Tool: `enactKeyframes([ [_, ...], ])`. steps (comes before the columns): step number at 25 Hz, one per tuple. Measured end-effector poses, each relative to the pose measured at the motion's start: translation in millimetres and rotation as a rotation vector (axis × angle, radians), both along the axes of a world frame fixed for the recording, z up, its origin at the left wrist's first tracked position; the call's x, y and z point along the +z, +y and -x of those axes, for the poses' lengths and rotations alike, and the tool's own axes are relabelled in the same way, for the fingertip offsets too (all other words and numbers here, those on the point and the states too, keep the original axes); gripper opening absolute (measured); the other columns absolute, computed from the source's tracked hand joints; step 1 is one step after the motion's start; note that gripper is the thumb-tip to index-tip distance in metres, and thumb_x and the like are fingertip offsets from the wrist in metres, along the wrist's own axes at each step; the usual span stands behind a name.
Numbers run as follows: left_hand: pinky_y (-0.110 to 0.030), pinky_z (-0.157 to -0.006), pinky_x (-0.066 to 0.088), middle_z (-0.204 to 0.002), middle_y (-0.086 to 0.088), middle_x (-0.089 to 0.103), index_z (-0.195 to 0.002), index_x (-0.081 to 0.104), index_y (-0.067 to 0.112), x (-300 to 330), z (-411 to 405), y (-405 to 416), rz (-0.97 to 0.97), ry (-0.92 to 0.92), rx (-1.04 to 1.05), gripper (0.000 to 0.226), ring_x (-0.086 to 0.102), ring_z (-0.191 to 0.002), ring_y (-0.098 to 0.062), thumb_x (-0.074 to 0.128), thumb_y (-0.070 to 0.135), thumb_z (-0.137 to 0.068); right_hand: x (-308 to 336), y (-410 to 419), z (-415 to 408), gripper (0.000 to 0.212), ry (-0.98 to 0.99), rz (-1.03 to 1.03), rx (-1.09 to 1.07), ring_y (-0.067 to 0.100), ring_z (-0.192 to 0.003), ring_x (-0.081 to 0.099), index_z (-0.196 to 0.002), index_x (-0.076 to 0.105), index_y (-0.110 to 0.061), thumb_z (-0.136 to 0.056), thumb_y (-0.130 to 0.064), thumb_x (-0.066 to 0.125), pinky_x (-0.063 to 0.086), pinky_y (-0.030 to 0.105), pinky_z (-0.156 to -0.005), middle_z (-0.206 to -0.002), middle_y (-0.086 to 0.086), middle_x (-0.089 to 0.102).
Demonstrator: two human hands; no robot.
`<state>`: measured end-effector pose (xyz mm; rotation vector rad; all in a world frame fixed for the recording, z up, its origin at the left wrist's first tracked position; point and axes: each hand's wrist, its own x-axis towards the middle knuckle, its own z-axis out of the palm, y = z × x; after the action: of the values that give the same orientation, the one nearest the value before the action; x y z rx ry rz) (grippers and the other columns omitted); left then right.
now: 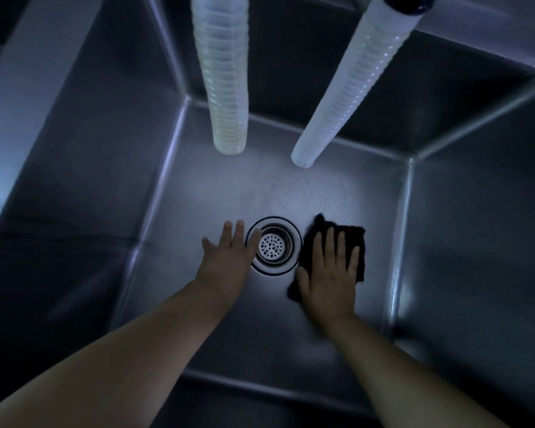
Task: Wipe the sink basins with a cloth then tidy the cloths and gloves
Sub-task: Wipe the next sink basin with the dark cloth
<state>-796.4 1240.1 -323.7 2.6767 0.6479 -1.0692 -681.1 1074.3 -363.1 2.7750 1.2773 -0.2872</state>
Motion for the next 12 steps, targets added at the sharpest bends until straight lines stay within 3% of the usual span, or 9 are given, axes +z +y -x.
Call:
enactKeyframes([
  [3, -0.056, -0.113, 0.019, -0.157, -0.013, -0.018, -0.145, -0.024, 0.014, -1, 9, 2, 0.017, -0.113, 0.049, 0.104, -0.01, -0.145, -0.033, 0.06, 0.003, -0.084, -5, 46, -35, 0.07, -0.014, -0.002, -0.171, 0.032, -0.145, 0.007, -0.15, 0.015, -0.01, -0.093, -0.045, 0.036, -0.003, 0.054, -0.115, -0.158, 0.014, 0.013],
  [5, -0.048, -0.116, 0.019, -0.158, -0.01, -0.016, -0.147, -0.02, 0.015, -1, 22, 5, 0.062, -0.229, 0.094, 0.104, -0.004, -0.146, -0.027, 0.062, 0.01, -0.083, -9, 79, -55, 0.068, -0.005, 0.002, -0.166, 0.03, -0.146, 0.001, -0.151, 0.007, -0.014, -0.095, -0.044, 0.032, -0.006, 0.053, -0.115, -0.159, 0.011, 0.006],
  [7, -0.039, -0.114, 0.025, -0.159, -0.009, -0.005, -0.15, -0.007, 0.015, 5, 36, 13, 0.123, -0.378, 0.18, 0.106, 0.013, -0.146, -0.023, 0.07, 0.028, -0.079, -10, 110, -63, 0.066, 0.004, -0.003, -0.062, 0.028, -0.146, -0.002, -0.151, 0.003, -0.016, -0.095, -0.041, 0.028, -0.006, 0.052, -0.115, -0.16, 0.01, 0.003],
  [9, -0.041, -0.105, 0.038, -0.157, -0.013, 0.017, -0.15, 0.012, 0.009, 14, 48, 28, 0.052, -0.547, 0.29, 0.097, 0.035, -0.137, -0.028, 0.071, 0.037, -0.078, -10, 137, -54, 0.065, 0.019, -0.009, 0.104, 0.028, -0.146, -0.003, -0.151, 0.004, -0.017, -0.095, -0.039, 0.028, -0.006, 0.051, -0.115, -0.16, 0.009, 0.003],
  [12, -0.044, -0.097, 0.044, -0.143, -0.02, 0.043, -0.144, 0.032, 0.003, 24, 53, 56, -0.139, -0.715, 0.428, 0.076, 0.049, -0.123, -0.037, 0.068, 0.024, -0.08, -8, 159, -17, 0.066, 0.049, -0.018, 0.387, 0.029, -0.146, 0.0, -0.151, 0.01, -0.019, -0.093, -0.039, 0.033, -0.005, 0.051, -0.115, -0.16, 0.008, 0.006],
])
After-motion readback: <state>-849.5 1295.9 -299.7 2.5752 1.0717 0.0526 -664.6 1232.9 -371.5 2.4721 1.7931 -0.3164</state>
